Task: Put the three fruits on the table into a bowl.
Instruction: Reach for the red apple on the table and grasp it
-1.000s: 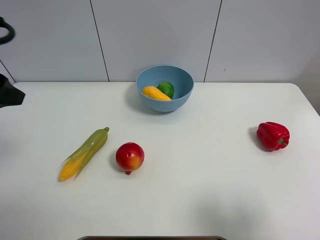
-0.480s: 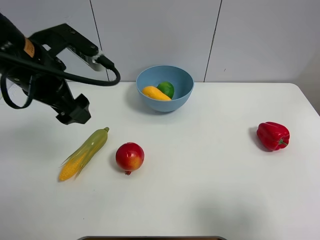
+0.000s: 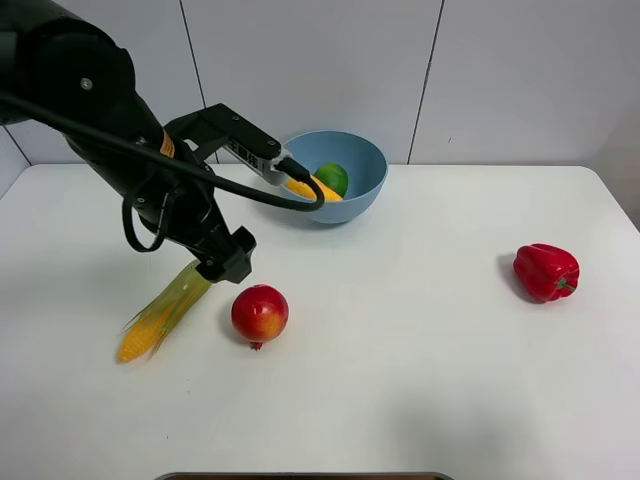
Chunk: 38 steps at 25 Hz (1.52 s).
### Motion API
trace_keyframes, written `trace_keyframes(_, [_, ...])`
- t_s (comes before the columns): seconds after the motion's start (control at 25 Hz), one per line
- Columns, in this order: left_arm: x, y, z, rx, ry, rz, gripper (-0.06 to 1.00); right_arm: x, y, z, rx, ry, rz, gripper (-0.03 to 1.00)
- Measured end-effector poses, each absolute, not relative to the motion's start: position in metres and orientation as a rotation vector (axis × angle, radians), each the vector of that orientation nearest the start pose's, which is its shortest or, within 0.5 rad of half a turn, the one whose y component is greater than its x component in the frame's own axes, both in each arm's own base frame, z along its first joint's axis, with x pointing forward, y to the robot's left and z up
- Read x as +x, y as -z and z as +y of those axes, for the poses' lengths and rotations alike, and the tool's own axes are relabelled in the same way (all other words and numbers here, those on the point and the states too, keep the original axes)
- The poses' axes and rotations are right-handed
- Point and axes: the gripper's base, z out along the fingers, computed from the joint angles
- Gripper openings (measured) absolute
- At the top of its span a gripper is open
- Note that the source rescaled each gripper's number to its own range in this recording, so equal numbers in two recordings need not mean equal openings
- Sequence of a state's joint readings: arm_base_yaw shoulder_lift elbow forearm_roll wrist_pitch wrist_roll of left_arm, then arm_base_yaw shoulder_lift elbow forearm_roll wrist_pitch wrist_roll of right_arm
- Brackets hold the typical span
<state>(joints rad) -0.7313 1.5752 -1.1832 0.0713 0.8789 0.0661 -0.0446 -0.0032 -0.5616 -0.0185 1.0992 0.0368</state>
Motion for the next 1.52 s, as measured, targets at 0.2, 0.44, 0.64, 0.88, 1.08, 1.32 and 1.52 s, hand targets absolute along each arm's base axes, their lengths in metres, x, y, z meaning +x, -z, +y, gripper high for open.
trace_keyframes(0.2, [0.252, -0.247, -0.221, 1.079, 0.113, 2.532, 1.00, -0.015, -0.291, -0.001, 0.084, 0.027, 2.016, 0.84])
trace_keyframes(0.44, [0.255, -0.214, -0.227, 1.077, 0.129, 2.596, 1.00, -0.015, -0.291, -0.001, 0.084, 0.027, 2.016, 0.84])
trace_keyframes(0.64, [0.257, -0.195, -0.229, 1.072, 0.140, 2.591, 1.00, -0.015, -0.291, -0.001, 0.084, 0.027, 2.016, 0.84])
trace_keyframes(0.88, [0.260, -0.176, -0.232, 1.084, 0.128, 2.622, 1.00, -0.015, -0.291, -0.001, 0.084, 0.027, 2.016, 0.84])
trace_keyframes(1.08, [0.261, -0.167, -0.233, 1.084, 0.129, 2.629, 1.00, -0.015, -0.291, -0.001, 0.084, 0.027, 2.016, 0.84])
trace_keyframes(1.32, [0.262, -0.148, -0.234, 1.091, 0.120, 2.652, 1.00, -0.015, -0.291, -0.001, 0.084, 0.027, 2.016, 0.84])
trace_keyframes(1.52, [0.264, -0.135, -0.237, 1.084, 0.127, 2.666, 1.00, -0.015, -0.291, -0.001, 0.084, 0.027, 2.016, 0.84])
